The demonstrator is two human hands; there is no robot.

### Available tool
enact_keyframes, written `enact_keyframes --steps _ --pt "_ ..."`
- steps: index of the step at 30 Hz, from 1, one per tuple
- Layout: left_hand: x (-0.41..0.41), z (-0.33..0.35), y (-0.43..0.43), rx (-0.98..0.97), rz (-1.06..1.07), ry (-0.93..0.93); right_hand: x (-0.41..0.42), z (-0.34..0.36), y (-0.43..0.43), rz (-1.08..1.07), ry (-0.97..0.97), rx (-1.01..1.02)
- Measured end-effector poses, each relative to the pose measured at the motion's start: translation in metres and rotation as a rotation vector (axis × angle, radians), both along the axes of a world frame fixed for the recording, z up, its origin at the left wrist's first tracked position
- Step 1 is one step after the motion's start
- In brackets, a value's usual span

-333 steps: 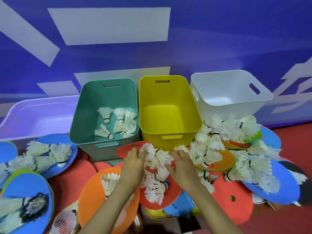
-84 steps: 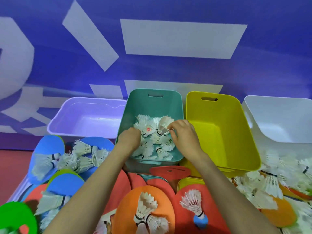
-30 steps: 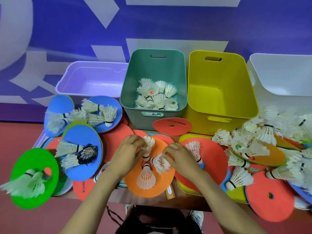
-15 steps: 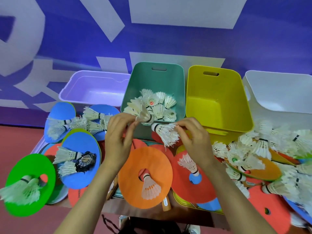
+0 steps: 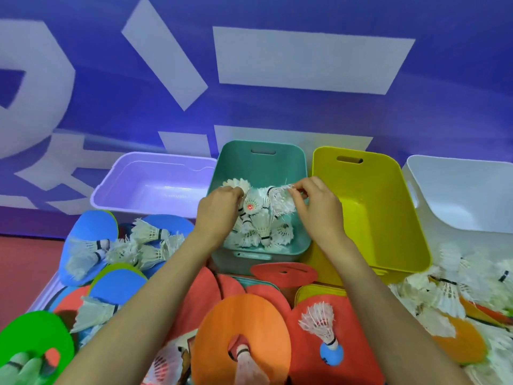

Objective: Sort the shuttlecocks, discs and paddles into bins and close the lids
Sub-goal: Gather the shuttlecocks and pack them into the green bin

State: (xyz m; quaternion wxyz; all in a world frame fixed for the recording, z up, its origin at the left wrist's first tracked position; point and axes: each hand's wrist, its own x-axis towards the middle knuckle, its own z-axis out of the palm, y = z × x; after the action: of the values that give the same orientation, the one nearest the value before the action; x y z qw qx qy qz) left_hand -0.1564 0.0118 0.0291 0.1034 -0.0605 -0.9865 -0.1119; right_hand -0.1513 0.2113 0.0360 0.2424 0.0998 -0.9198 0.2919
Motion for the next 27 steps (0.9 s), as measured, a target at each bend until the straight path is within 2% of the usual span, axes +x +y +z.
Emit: enact_keyframes --steps 7,10,12,18,23,27 --pt "-0.051 -0.026 0.003 -0.171 0.023 -0.24 -0.045 -0.009 -0.01 -0.071 -0.14 0.121" --pt "-0.058 -0.036 0.002 -0.228 -0.019 -0.45 -0.065 -0.011 -0.016 -0.067 -0.182 0.14" --pt "-0.058 -0.04 -0.001 -0.201 -0.046 -0.563 -0.079 -0.012 -0.022 -0.068 -0.223 0.162" --pt "-0.063 -0.034 -0.01 0.031 -0.047 -0.408 -0.125 -0.02 -0.039 -0.101 -0.363 0.153" --pt "-0.057 -0.027 -0.012 0.129 -0.038 -0.356 -0.136 -0.029 -0.055 -0.023 -0.594 0.124" --pt "-0.046 -0.024 -0.013 0.164 -0.044 -0.345 -0.117 -0.031 -0.049 -0.005 -0.603 0.104"
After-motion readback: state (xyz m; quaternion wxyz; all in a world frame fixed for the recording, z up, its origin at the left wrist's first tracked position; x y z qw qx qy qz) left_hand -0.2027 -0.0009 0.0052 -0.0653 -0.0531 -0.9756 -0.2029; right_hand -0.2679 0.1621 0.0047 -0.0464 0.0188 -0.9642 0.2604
